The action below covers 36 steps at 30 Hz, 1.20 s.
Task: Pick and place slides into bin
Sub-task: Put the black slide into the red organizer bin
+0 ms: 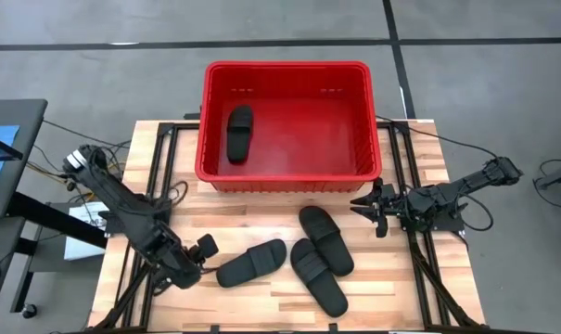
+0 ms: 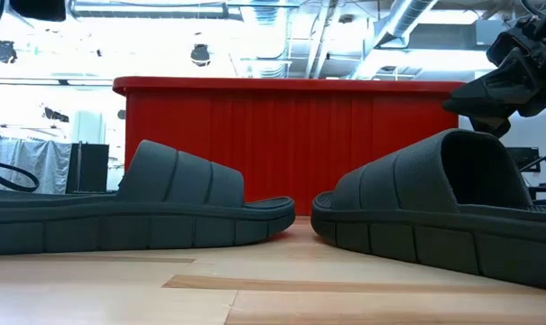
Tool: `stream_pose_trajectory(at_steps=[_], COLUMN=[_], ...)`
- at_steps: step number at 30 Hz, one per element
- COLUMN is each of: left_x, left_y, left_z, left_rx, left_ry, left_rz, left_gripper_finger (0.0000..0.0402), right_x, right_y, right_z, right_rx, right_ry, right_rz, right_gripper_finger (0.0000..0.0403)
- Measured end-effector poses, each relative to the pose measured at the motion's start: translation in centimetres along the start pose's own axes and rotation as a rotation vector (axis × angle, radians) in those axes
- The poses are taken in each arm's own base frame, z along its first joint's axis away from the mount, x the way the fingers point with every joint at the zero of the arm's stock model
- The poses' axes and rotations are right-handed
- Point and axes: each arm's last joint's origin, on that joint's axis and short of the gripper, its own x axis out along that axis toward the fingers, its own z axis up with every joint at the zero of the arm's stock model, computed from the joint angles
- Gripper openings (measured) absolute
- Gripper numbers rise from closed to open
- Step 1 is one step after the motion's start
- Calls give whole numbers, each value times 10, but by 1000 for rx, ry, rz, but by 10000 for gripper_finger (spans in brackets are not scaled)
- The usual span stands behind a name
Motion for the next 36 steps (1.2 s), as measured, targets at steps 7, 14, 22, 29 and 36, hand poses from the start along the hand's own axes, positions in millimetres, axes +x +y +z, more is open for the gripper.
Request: stream_pose_trajectory(at_steps=[7,14,22,29,36], left_x=[31,41,40,39,39], left_y=[2,5,9,10,13], left_z=[8,19,32,31,30], left_rx=[83,125,174,195,206], left_ry=[81,15,-107,-77,-47], left_rz=[-7,41,104,160,235], left_gripper_finger=[118,110,107,106,106], right_x=[0,0,0,0,0], right_y=[0,0,0,0,0], right_z=[0,0,0,0,0], right_rx=[0,0,0,0,-1], right_ry=[0,0,0,0,1], right_rz=[0,0,0,0,0], right_gripper_finger=[98,98,98,98,98])
